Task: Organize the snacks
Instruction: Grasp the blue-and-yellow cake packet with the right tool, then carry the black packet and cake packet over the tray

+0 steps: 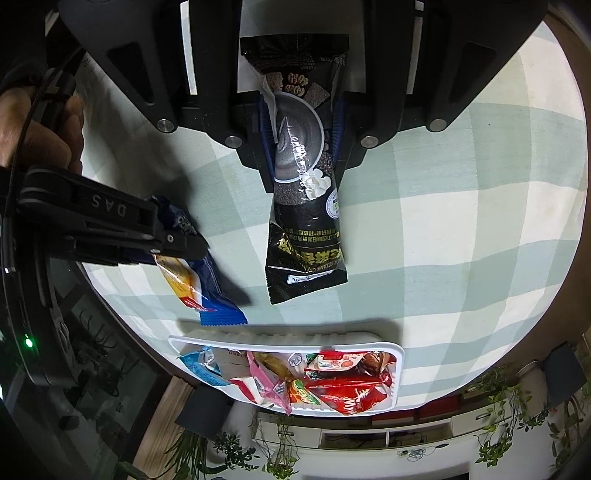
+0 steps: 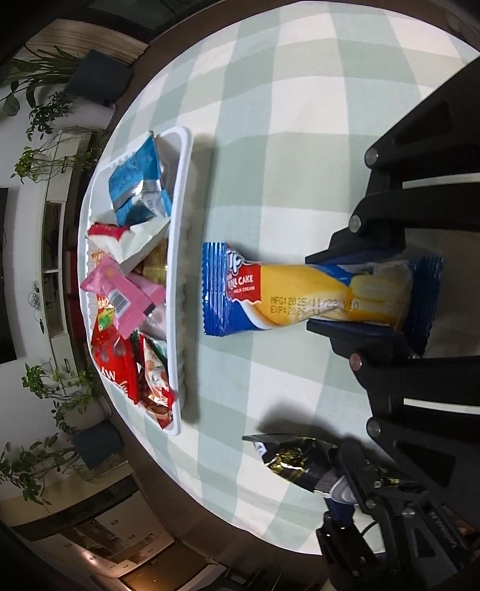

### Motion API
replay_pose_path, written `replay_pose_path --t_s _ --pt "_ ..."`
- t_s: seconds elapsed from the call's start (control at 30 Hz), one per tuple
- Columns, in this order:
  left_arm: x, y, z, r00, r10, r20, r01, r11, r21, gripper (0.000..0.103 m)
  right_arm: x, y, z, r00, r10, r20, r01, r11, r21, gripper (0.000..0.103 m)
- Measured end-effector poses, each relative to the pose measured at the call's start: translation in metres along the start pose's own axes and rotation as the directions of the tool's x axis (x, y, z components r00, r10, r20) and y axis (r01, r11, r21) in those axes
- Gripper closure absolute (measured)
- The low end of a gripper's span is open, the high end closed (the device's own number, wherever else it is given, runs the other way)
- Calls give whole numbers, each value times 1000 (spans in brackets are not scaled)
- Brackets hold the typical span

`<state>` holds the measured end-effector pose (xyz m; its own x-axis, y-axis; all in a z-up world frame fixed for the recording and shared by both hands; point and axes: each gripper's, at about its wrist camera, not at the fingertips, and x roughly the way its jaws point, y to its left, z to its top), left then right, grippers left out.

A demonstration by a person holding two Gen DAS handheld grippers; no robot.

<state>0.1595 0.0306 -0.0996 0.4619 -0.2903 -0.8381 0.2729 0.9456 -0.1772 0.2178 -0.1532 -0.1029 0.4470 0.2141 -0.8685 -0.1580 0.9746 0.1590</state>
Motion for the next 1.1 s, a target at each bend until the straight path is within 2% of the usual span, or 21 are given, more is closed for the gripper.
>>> replay_pose_path --t_s 0.17,0.3,0.43,0.63,0.73,0.83,0.97,1.1 --pt "-6 -1 1 1000 -18 13 19 1000 -6 79 -15 -11 -13 996 80 27 -82 994 73 75" --pt "-15 -2 7 998 -46 37 46 999 -13 79 -39 -27 -18 988 134 80 -144 981 132 75" --pt "-29 -1 24 995 -67 73 68 998 -16 79 -62 -50 -8 978 149 147 -176 966 190 75" --pt "-50 12 77 986 -76 147 80 997 -18 79 -96 -95 30 962 115 248 -182 947 265 75" --pt "-56 17 113 981 -69 181 73 997 -15 79 -112 -98 60 951 92 295 -168 955 245 75" --pt "-50 17 153 979 -64 194 67 998 -8 79 -115 -95 97 935 119 335 -202 954 224 75" --pt "-21 18 201 981 -76 176 79 997 -14 79 -92 -78 138 940 144 310 -209 960 188 75" --pt "14 15 229 987 -55 154 57 998 -5 79 -46 -63 163 962 150 228 -192 966 172 75"
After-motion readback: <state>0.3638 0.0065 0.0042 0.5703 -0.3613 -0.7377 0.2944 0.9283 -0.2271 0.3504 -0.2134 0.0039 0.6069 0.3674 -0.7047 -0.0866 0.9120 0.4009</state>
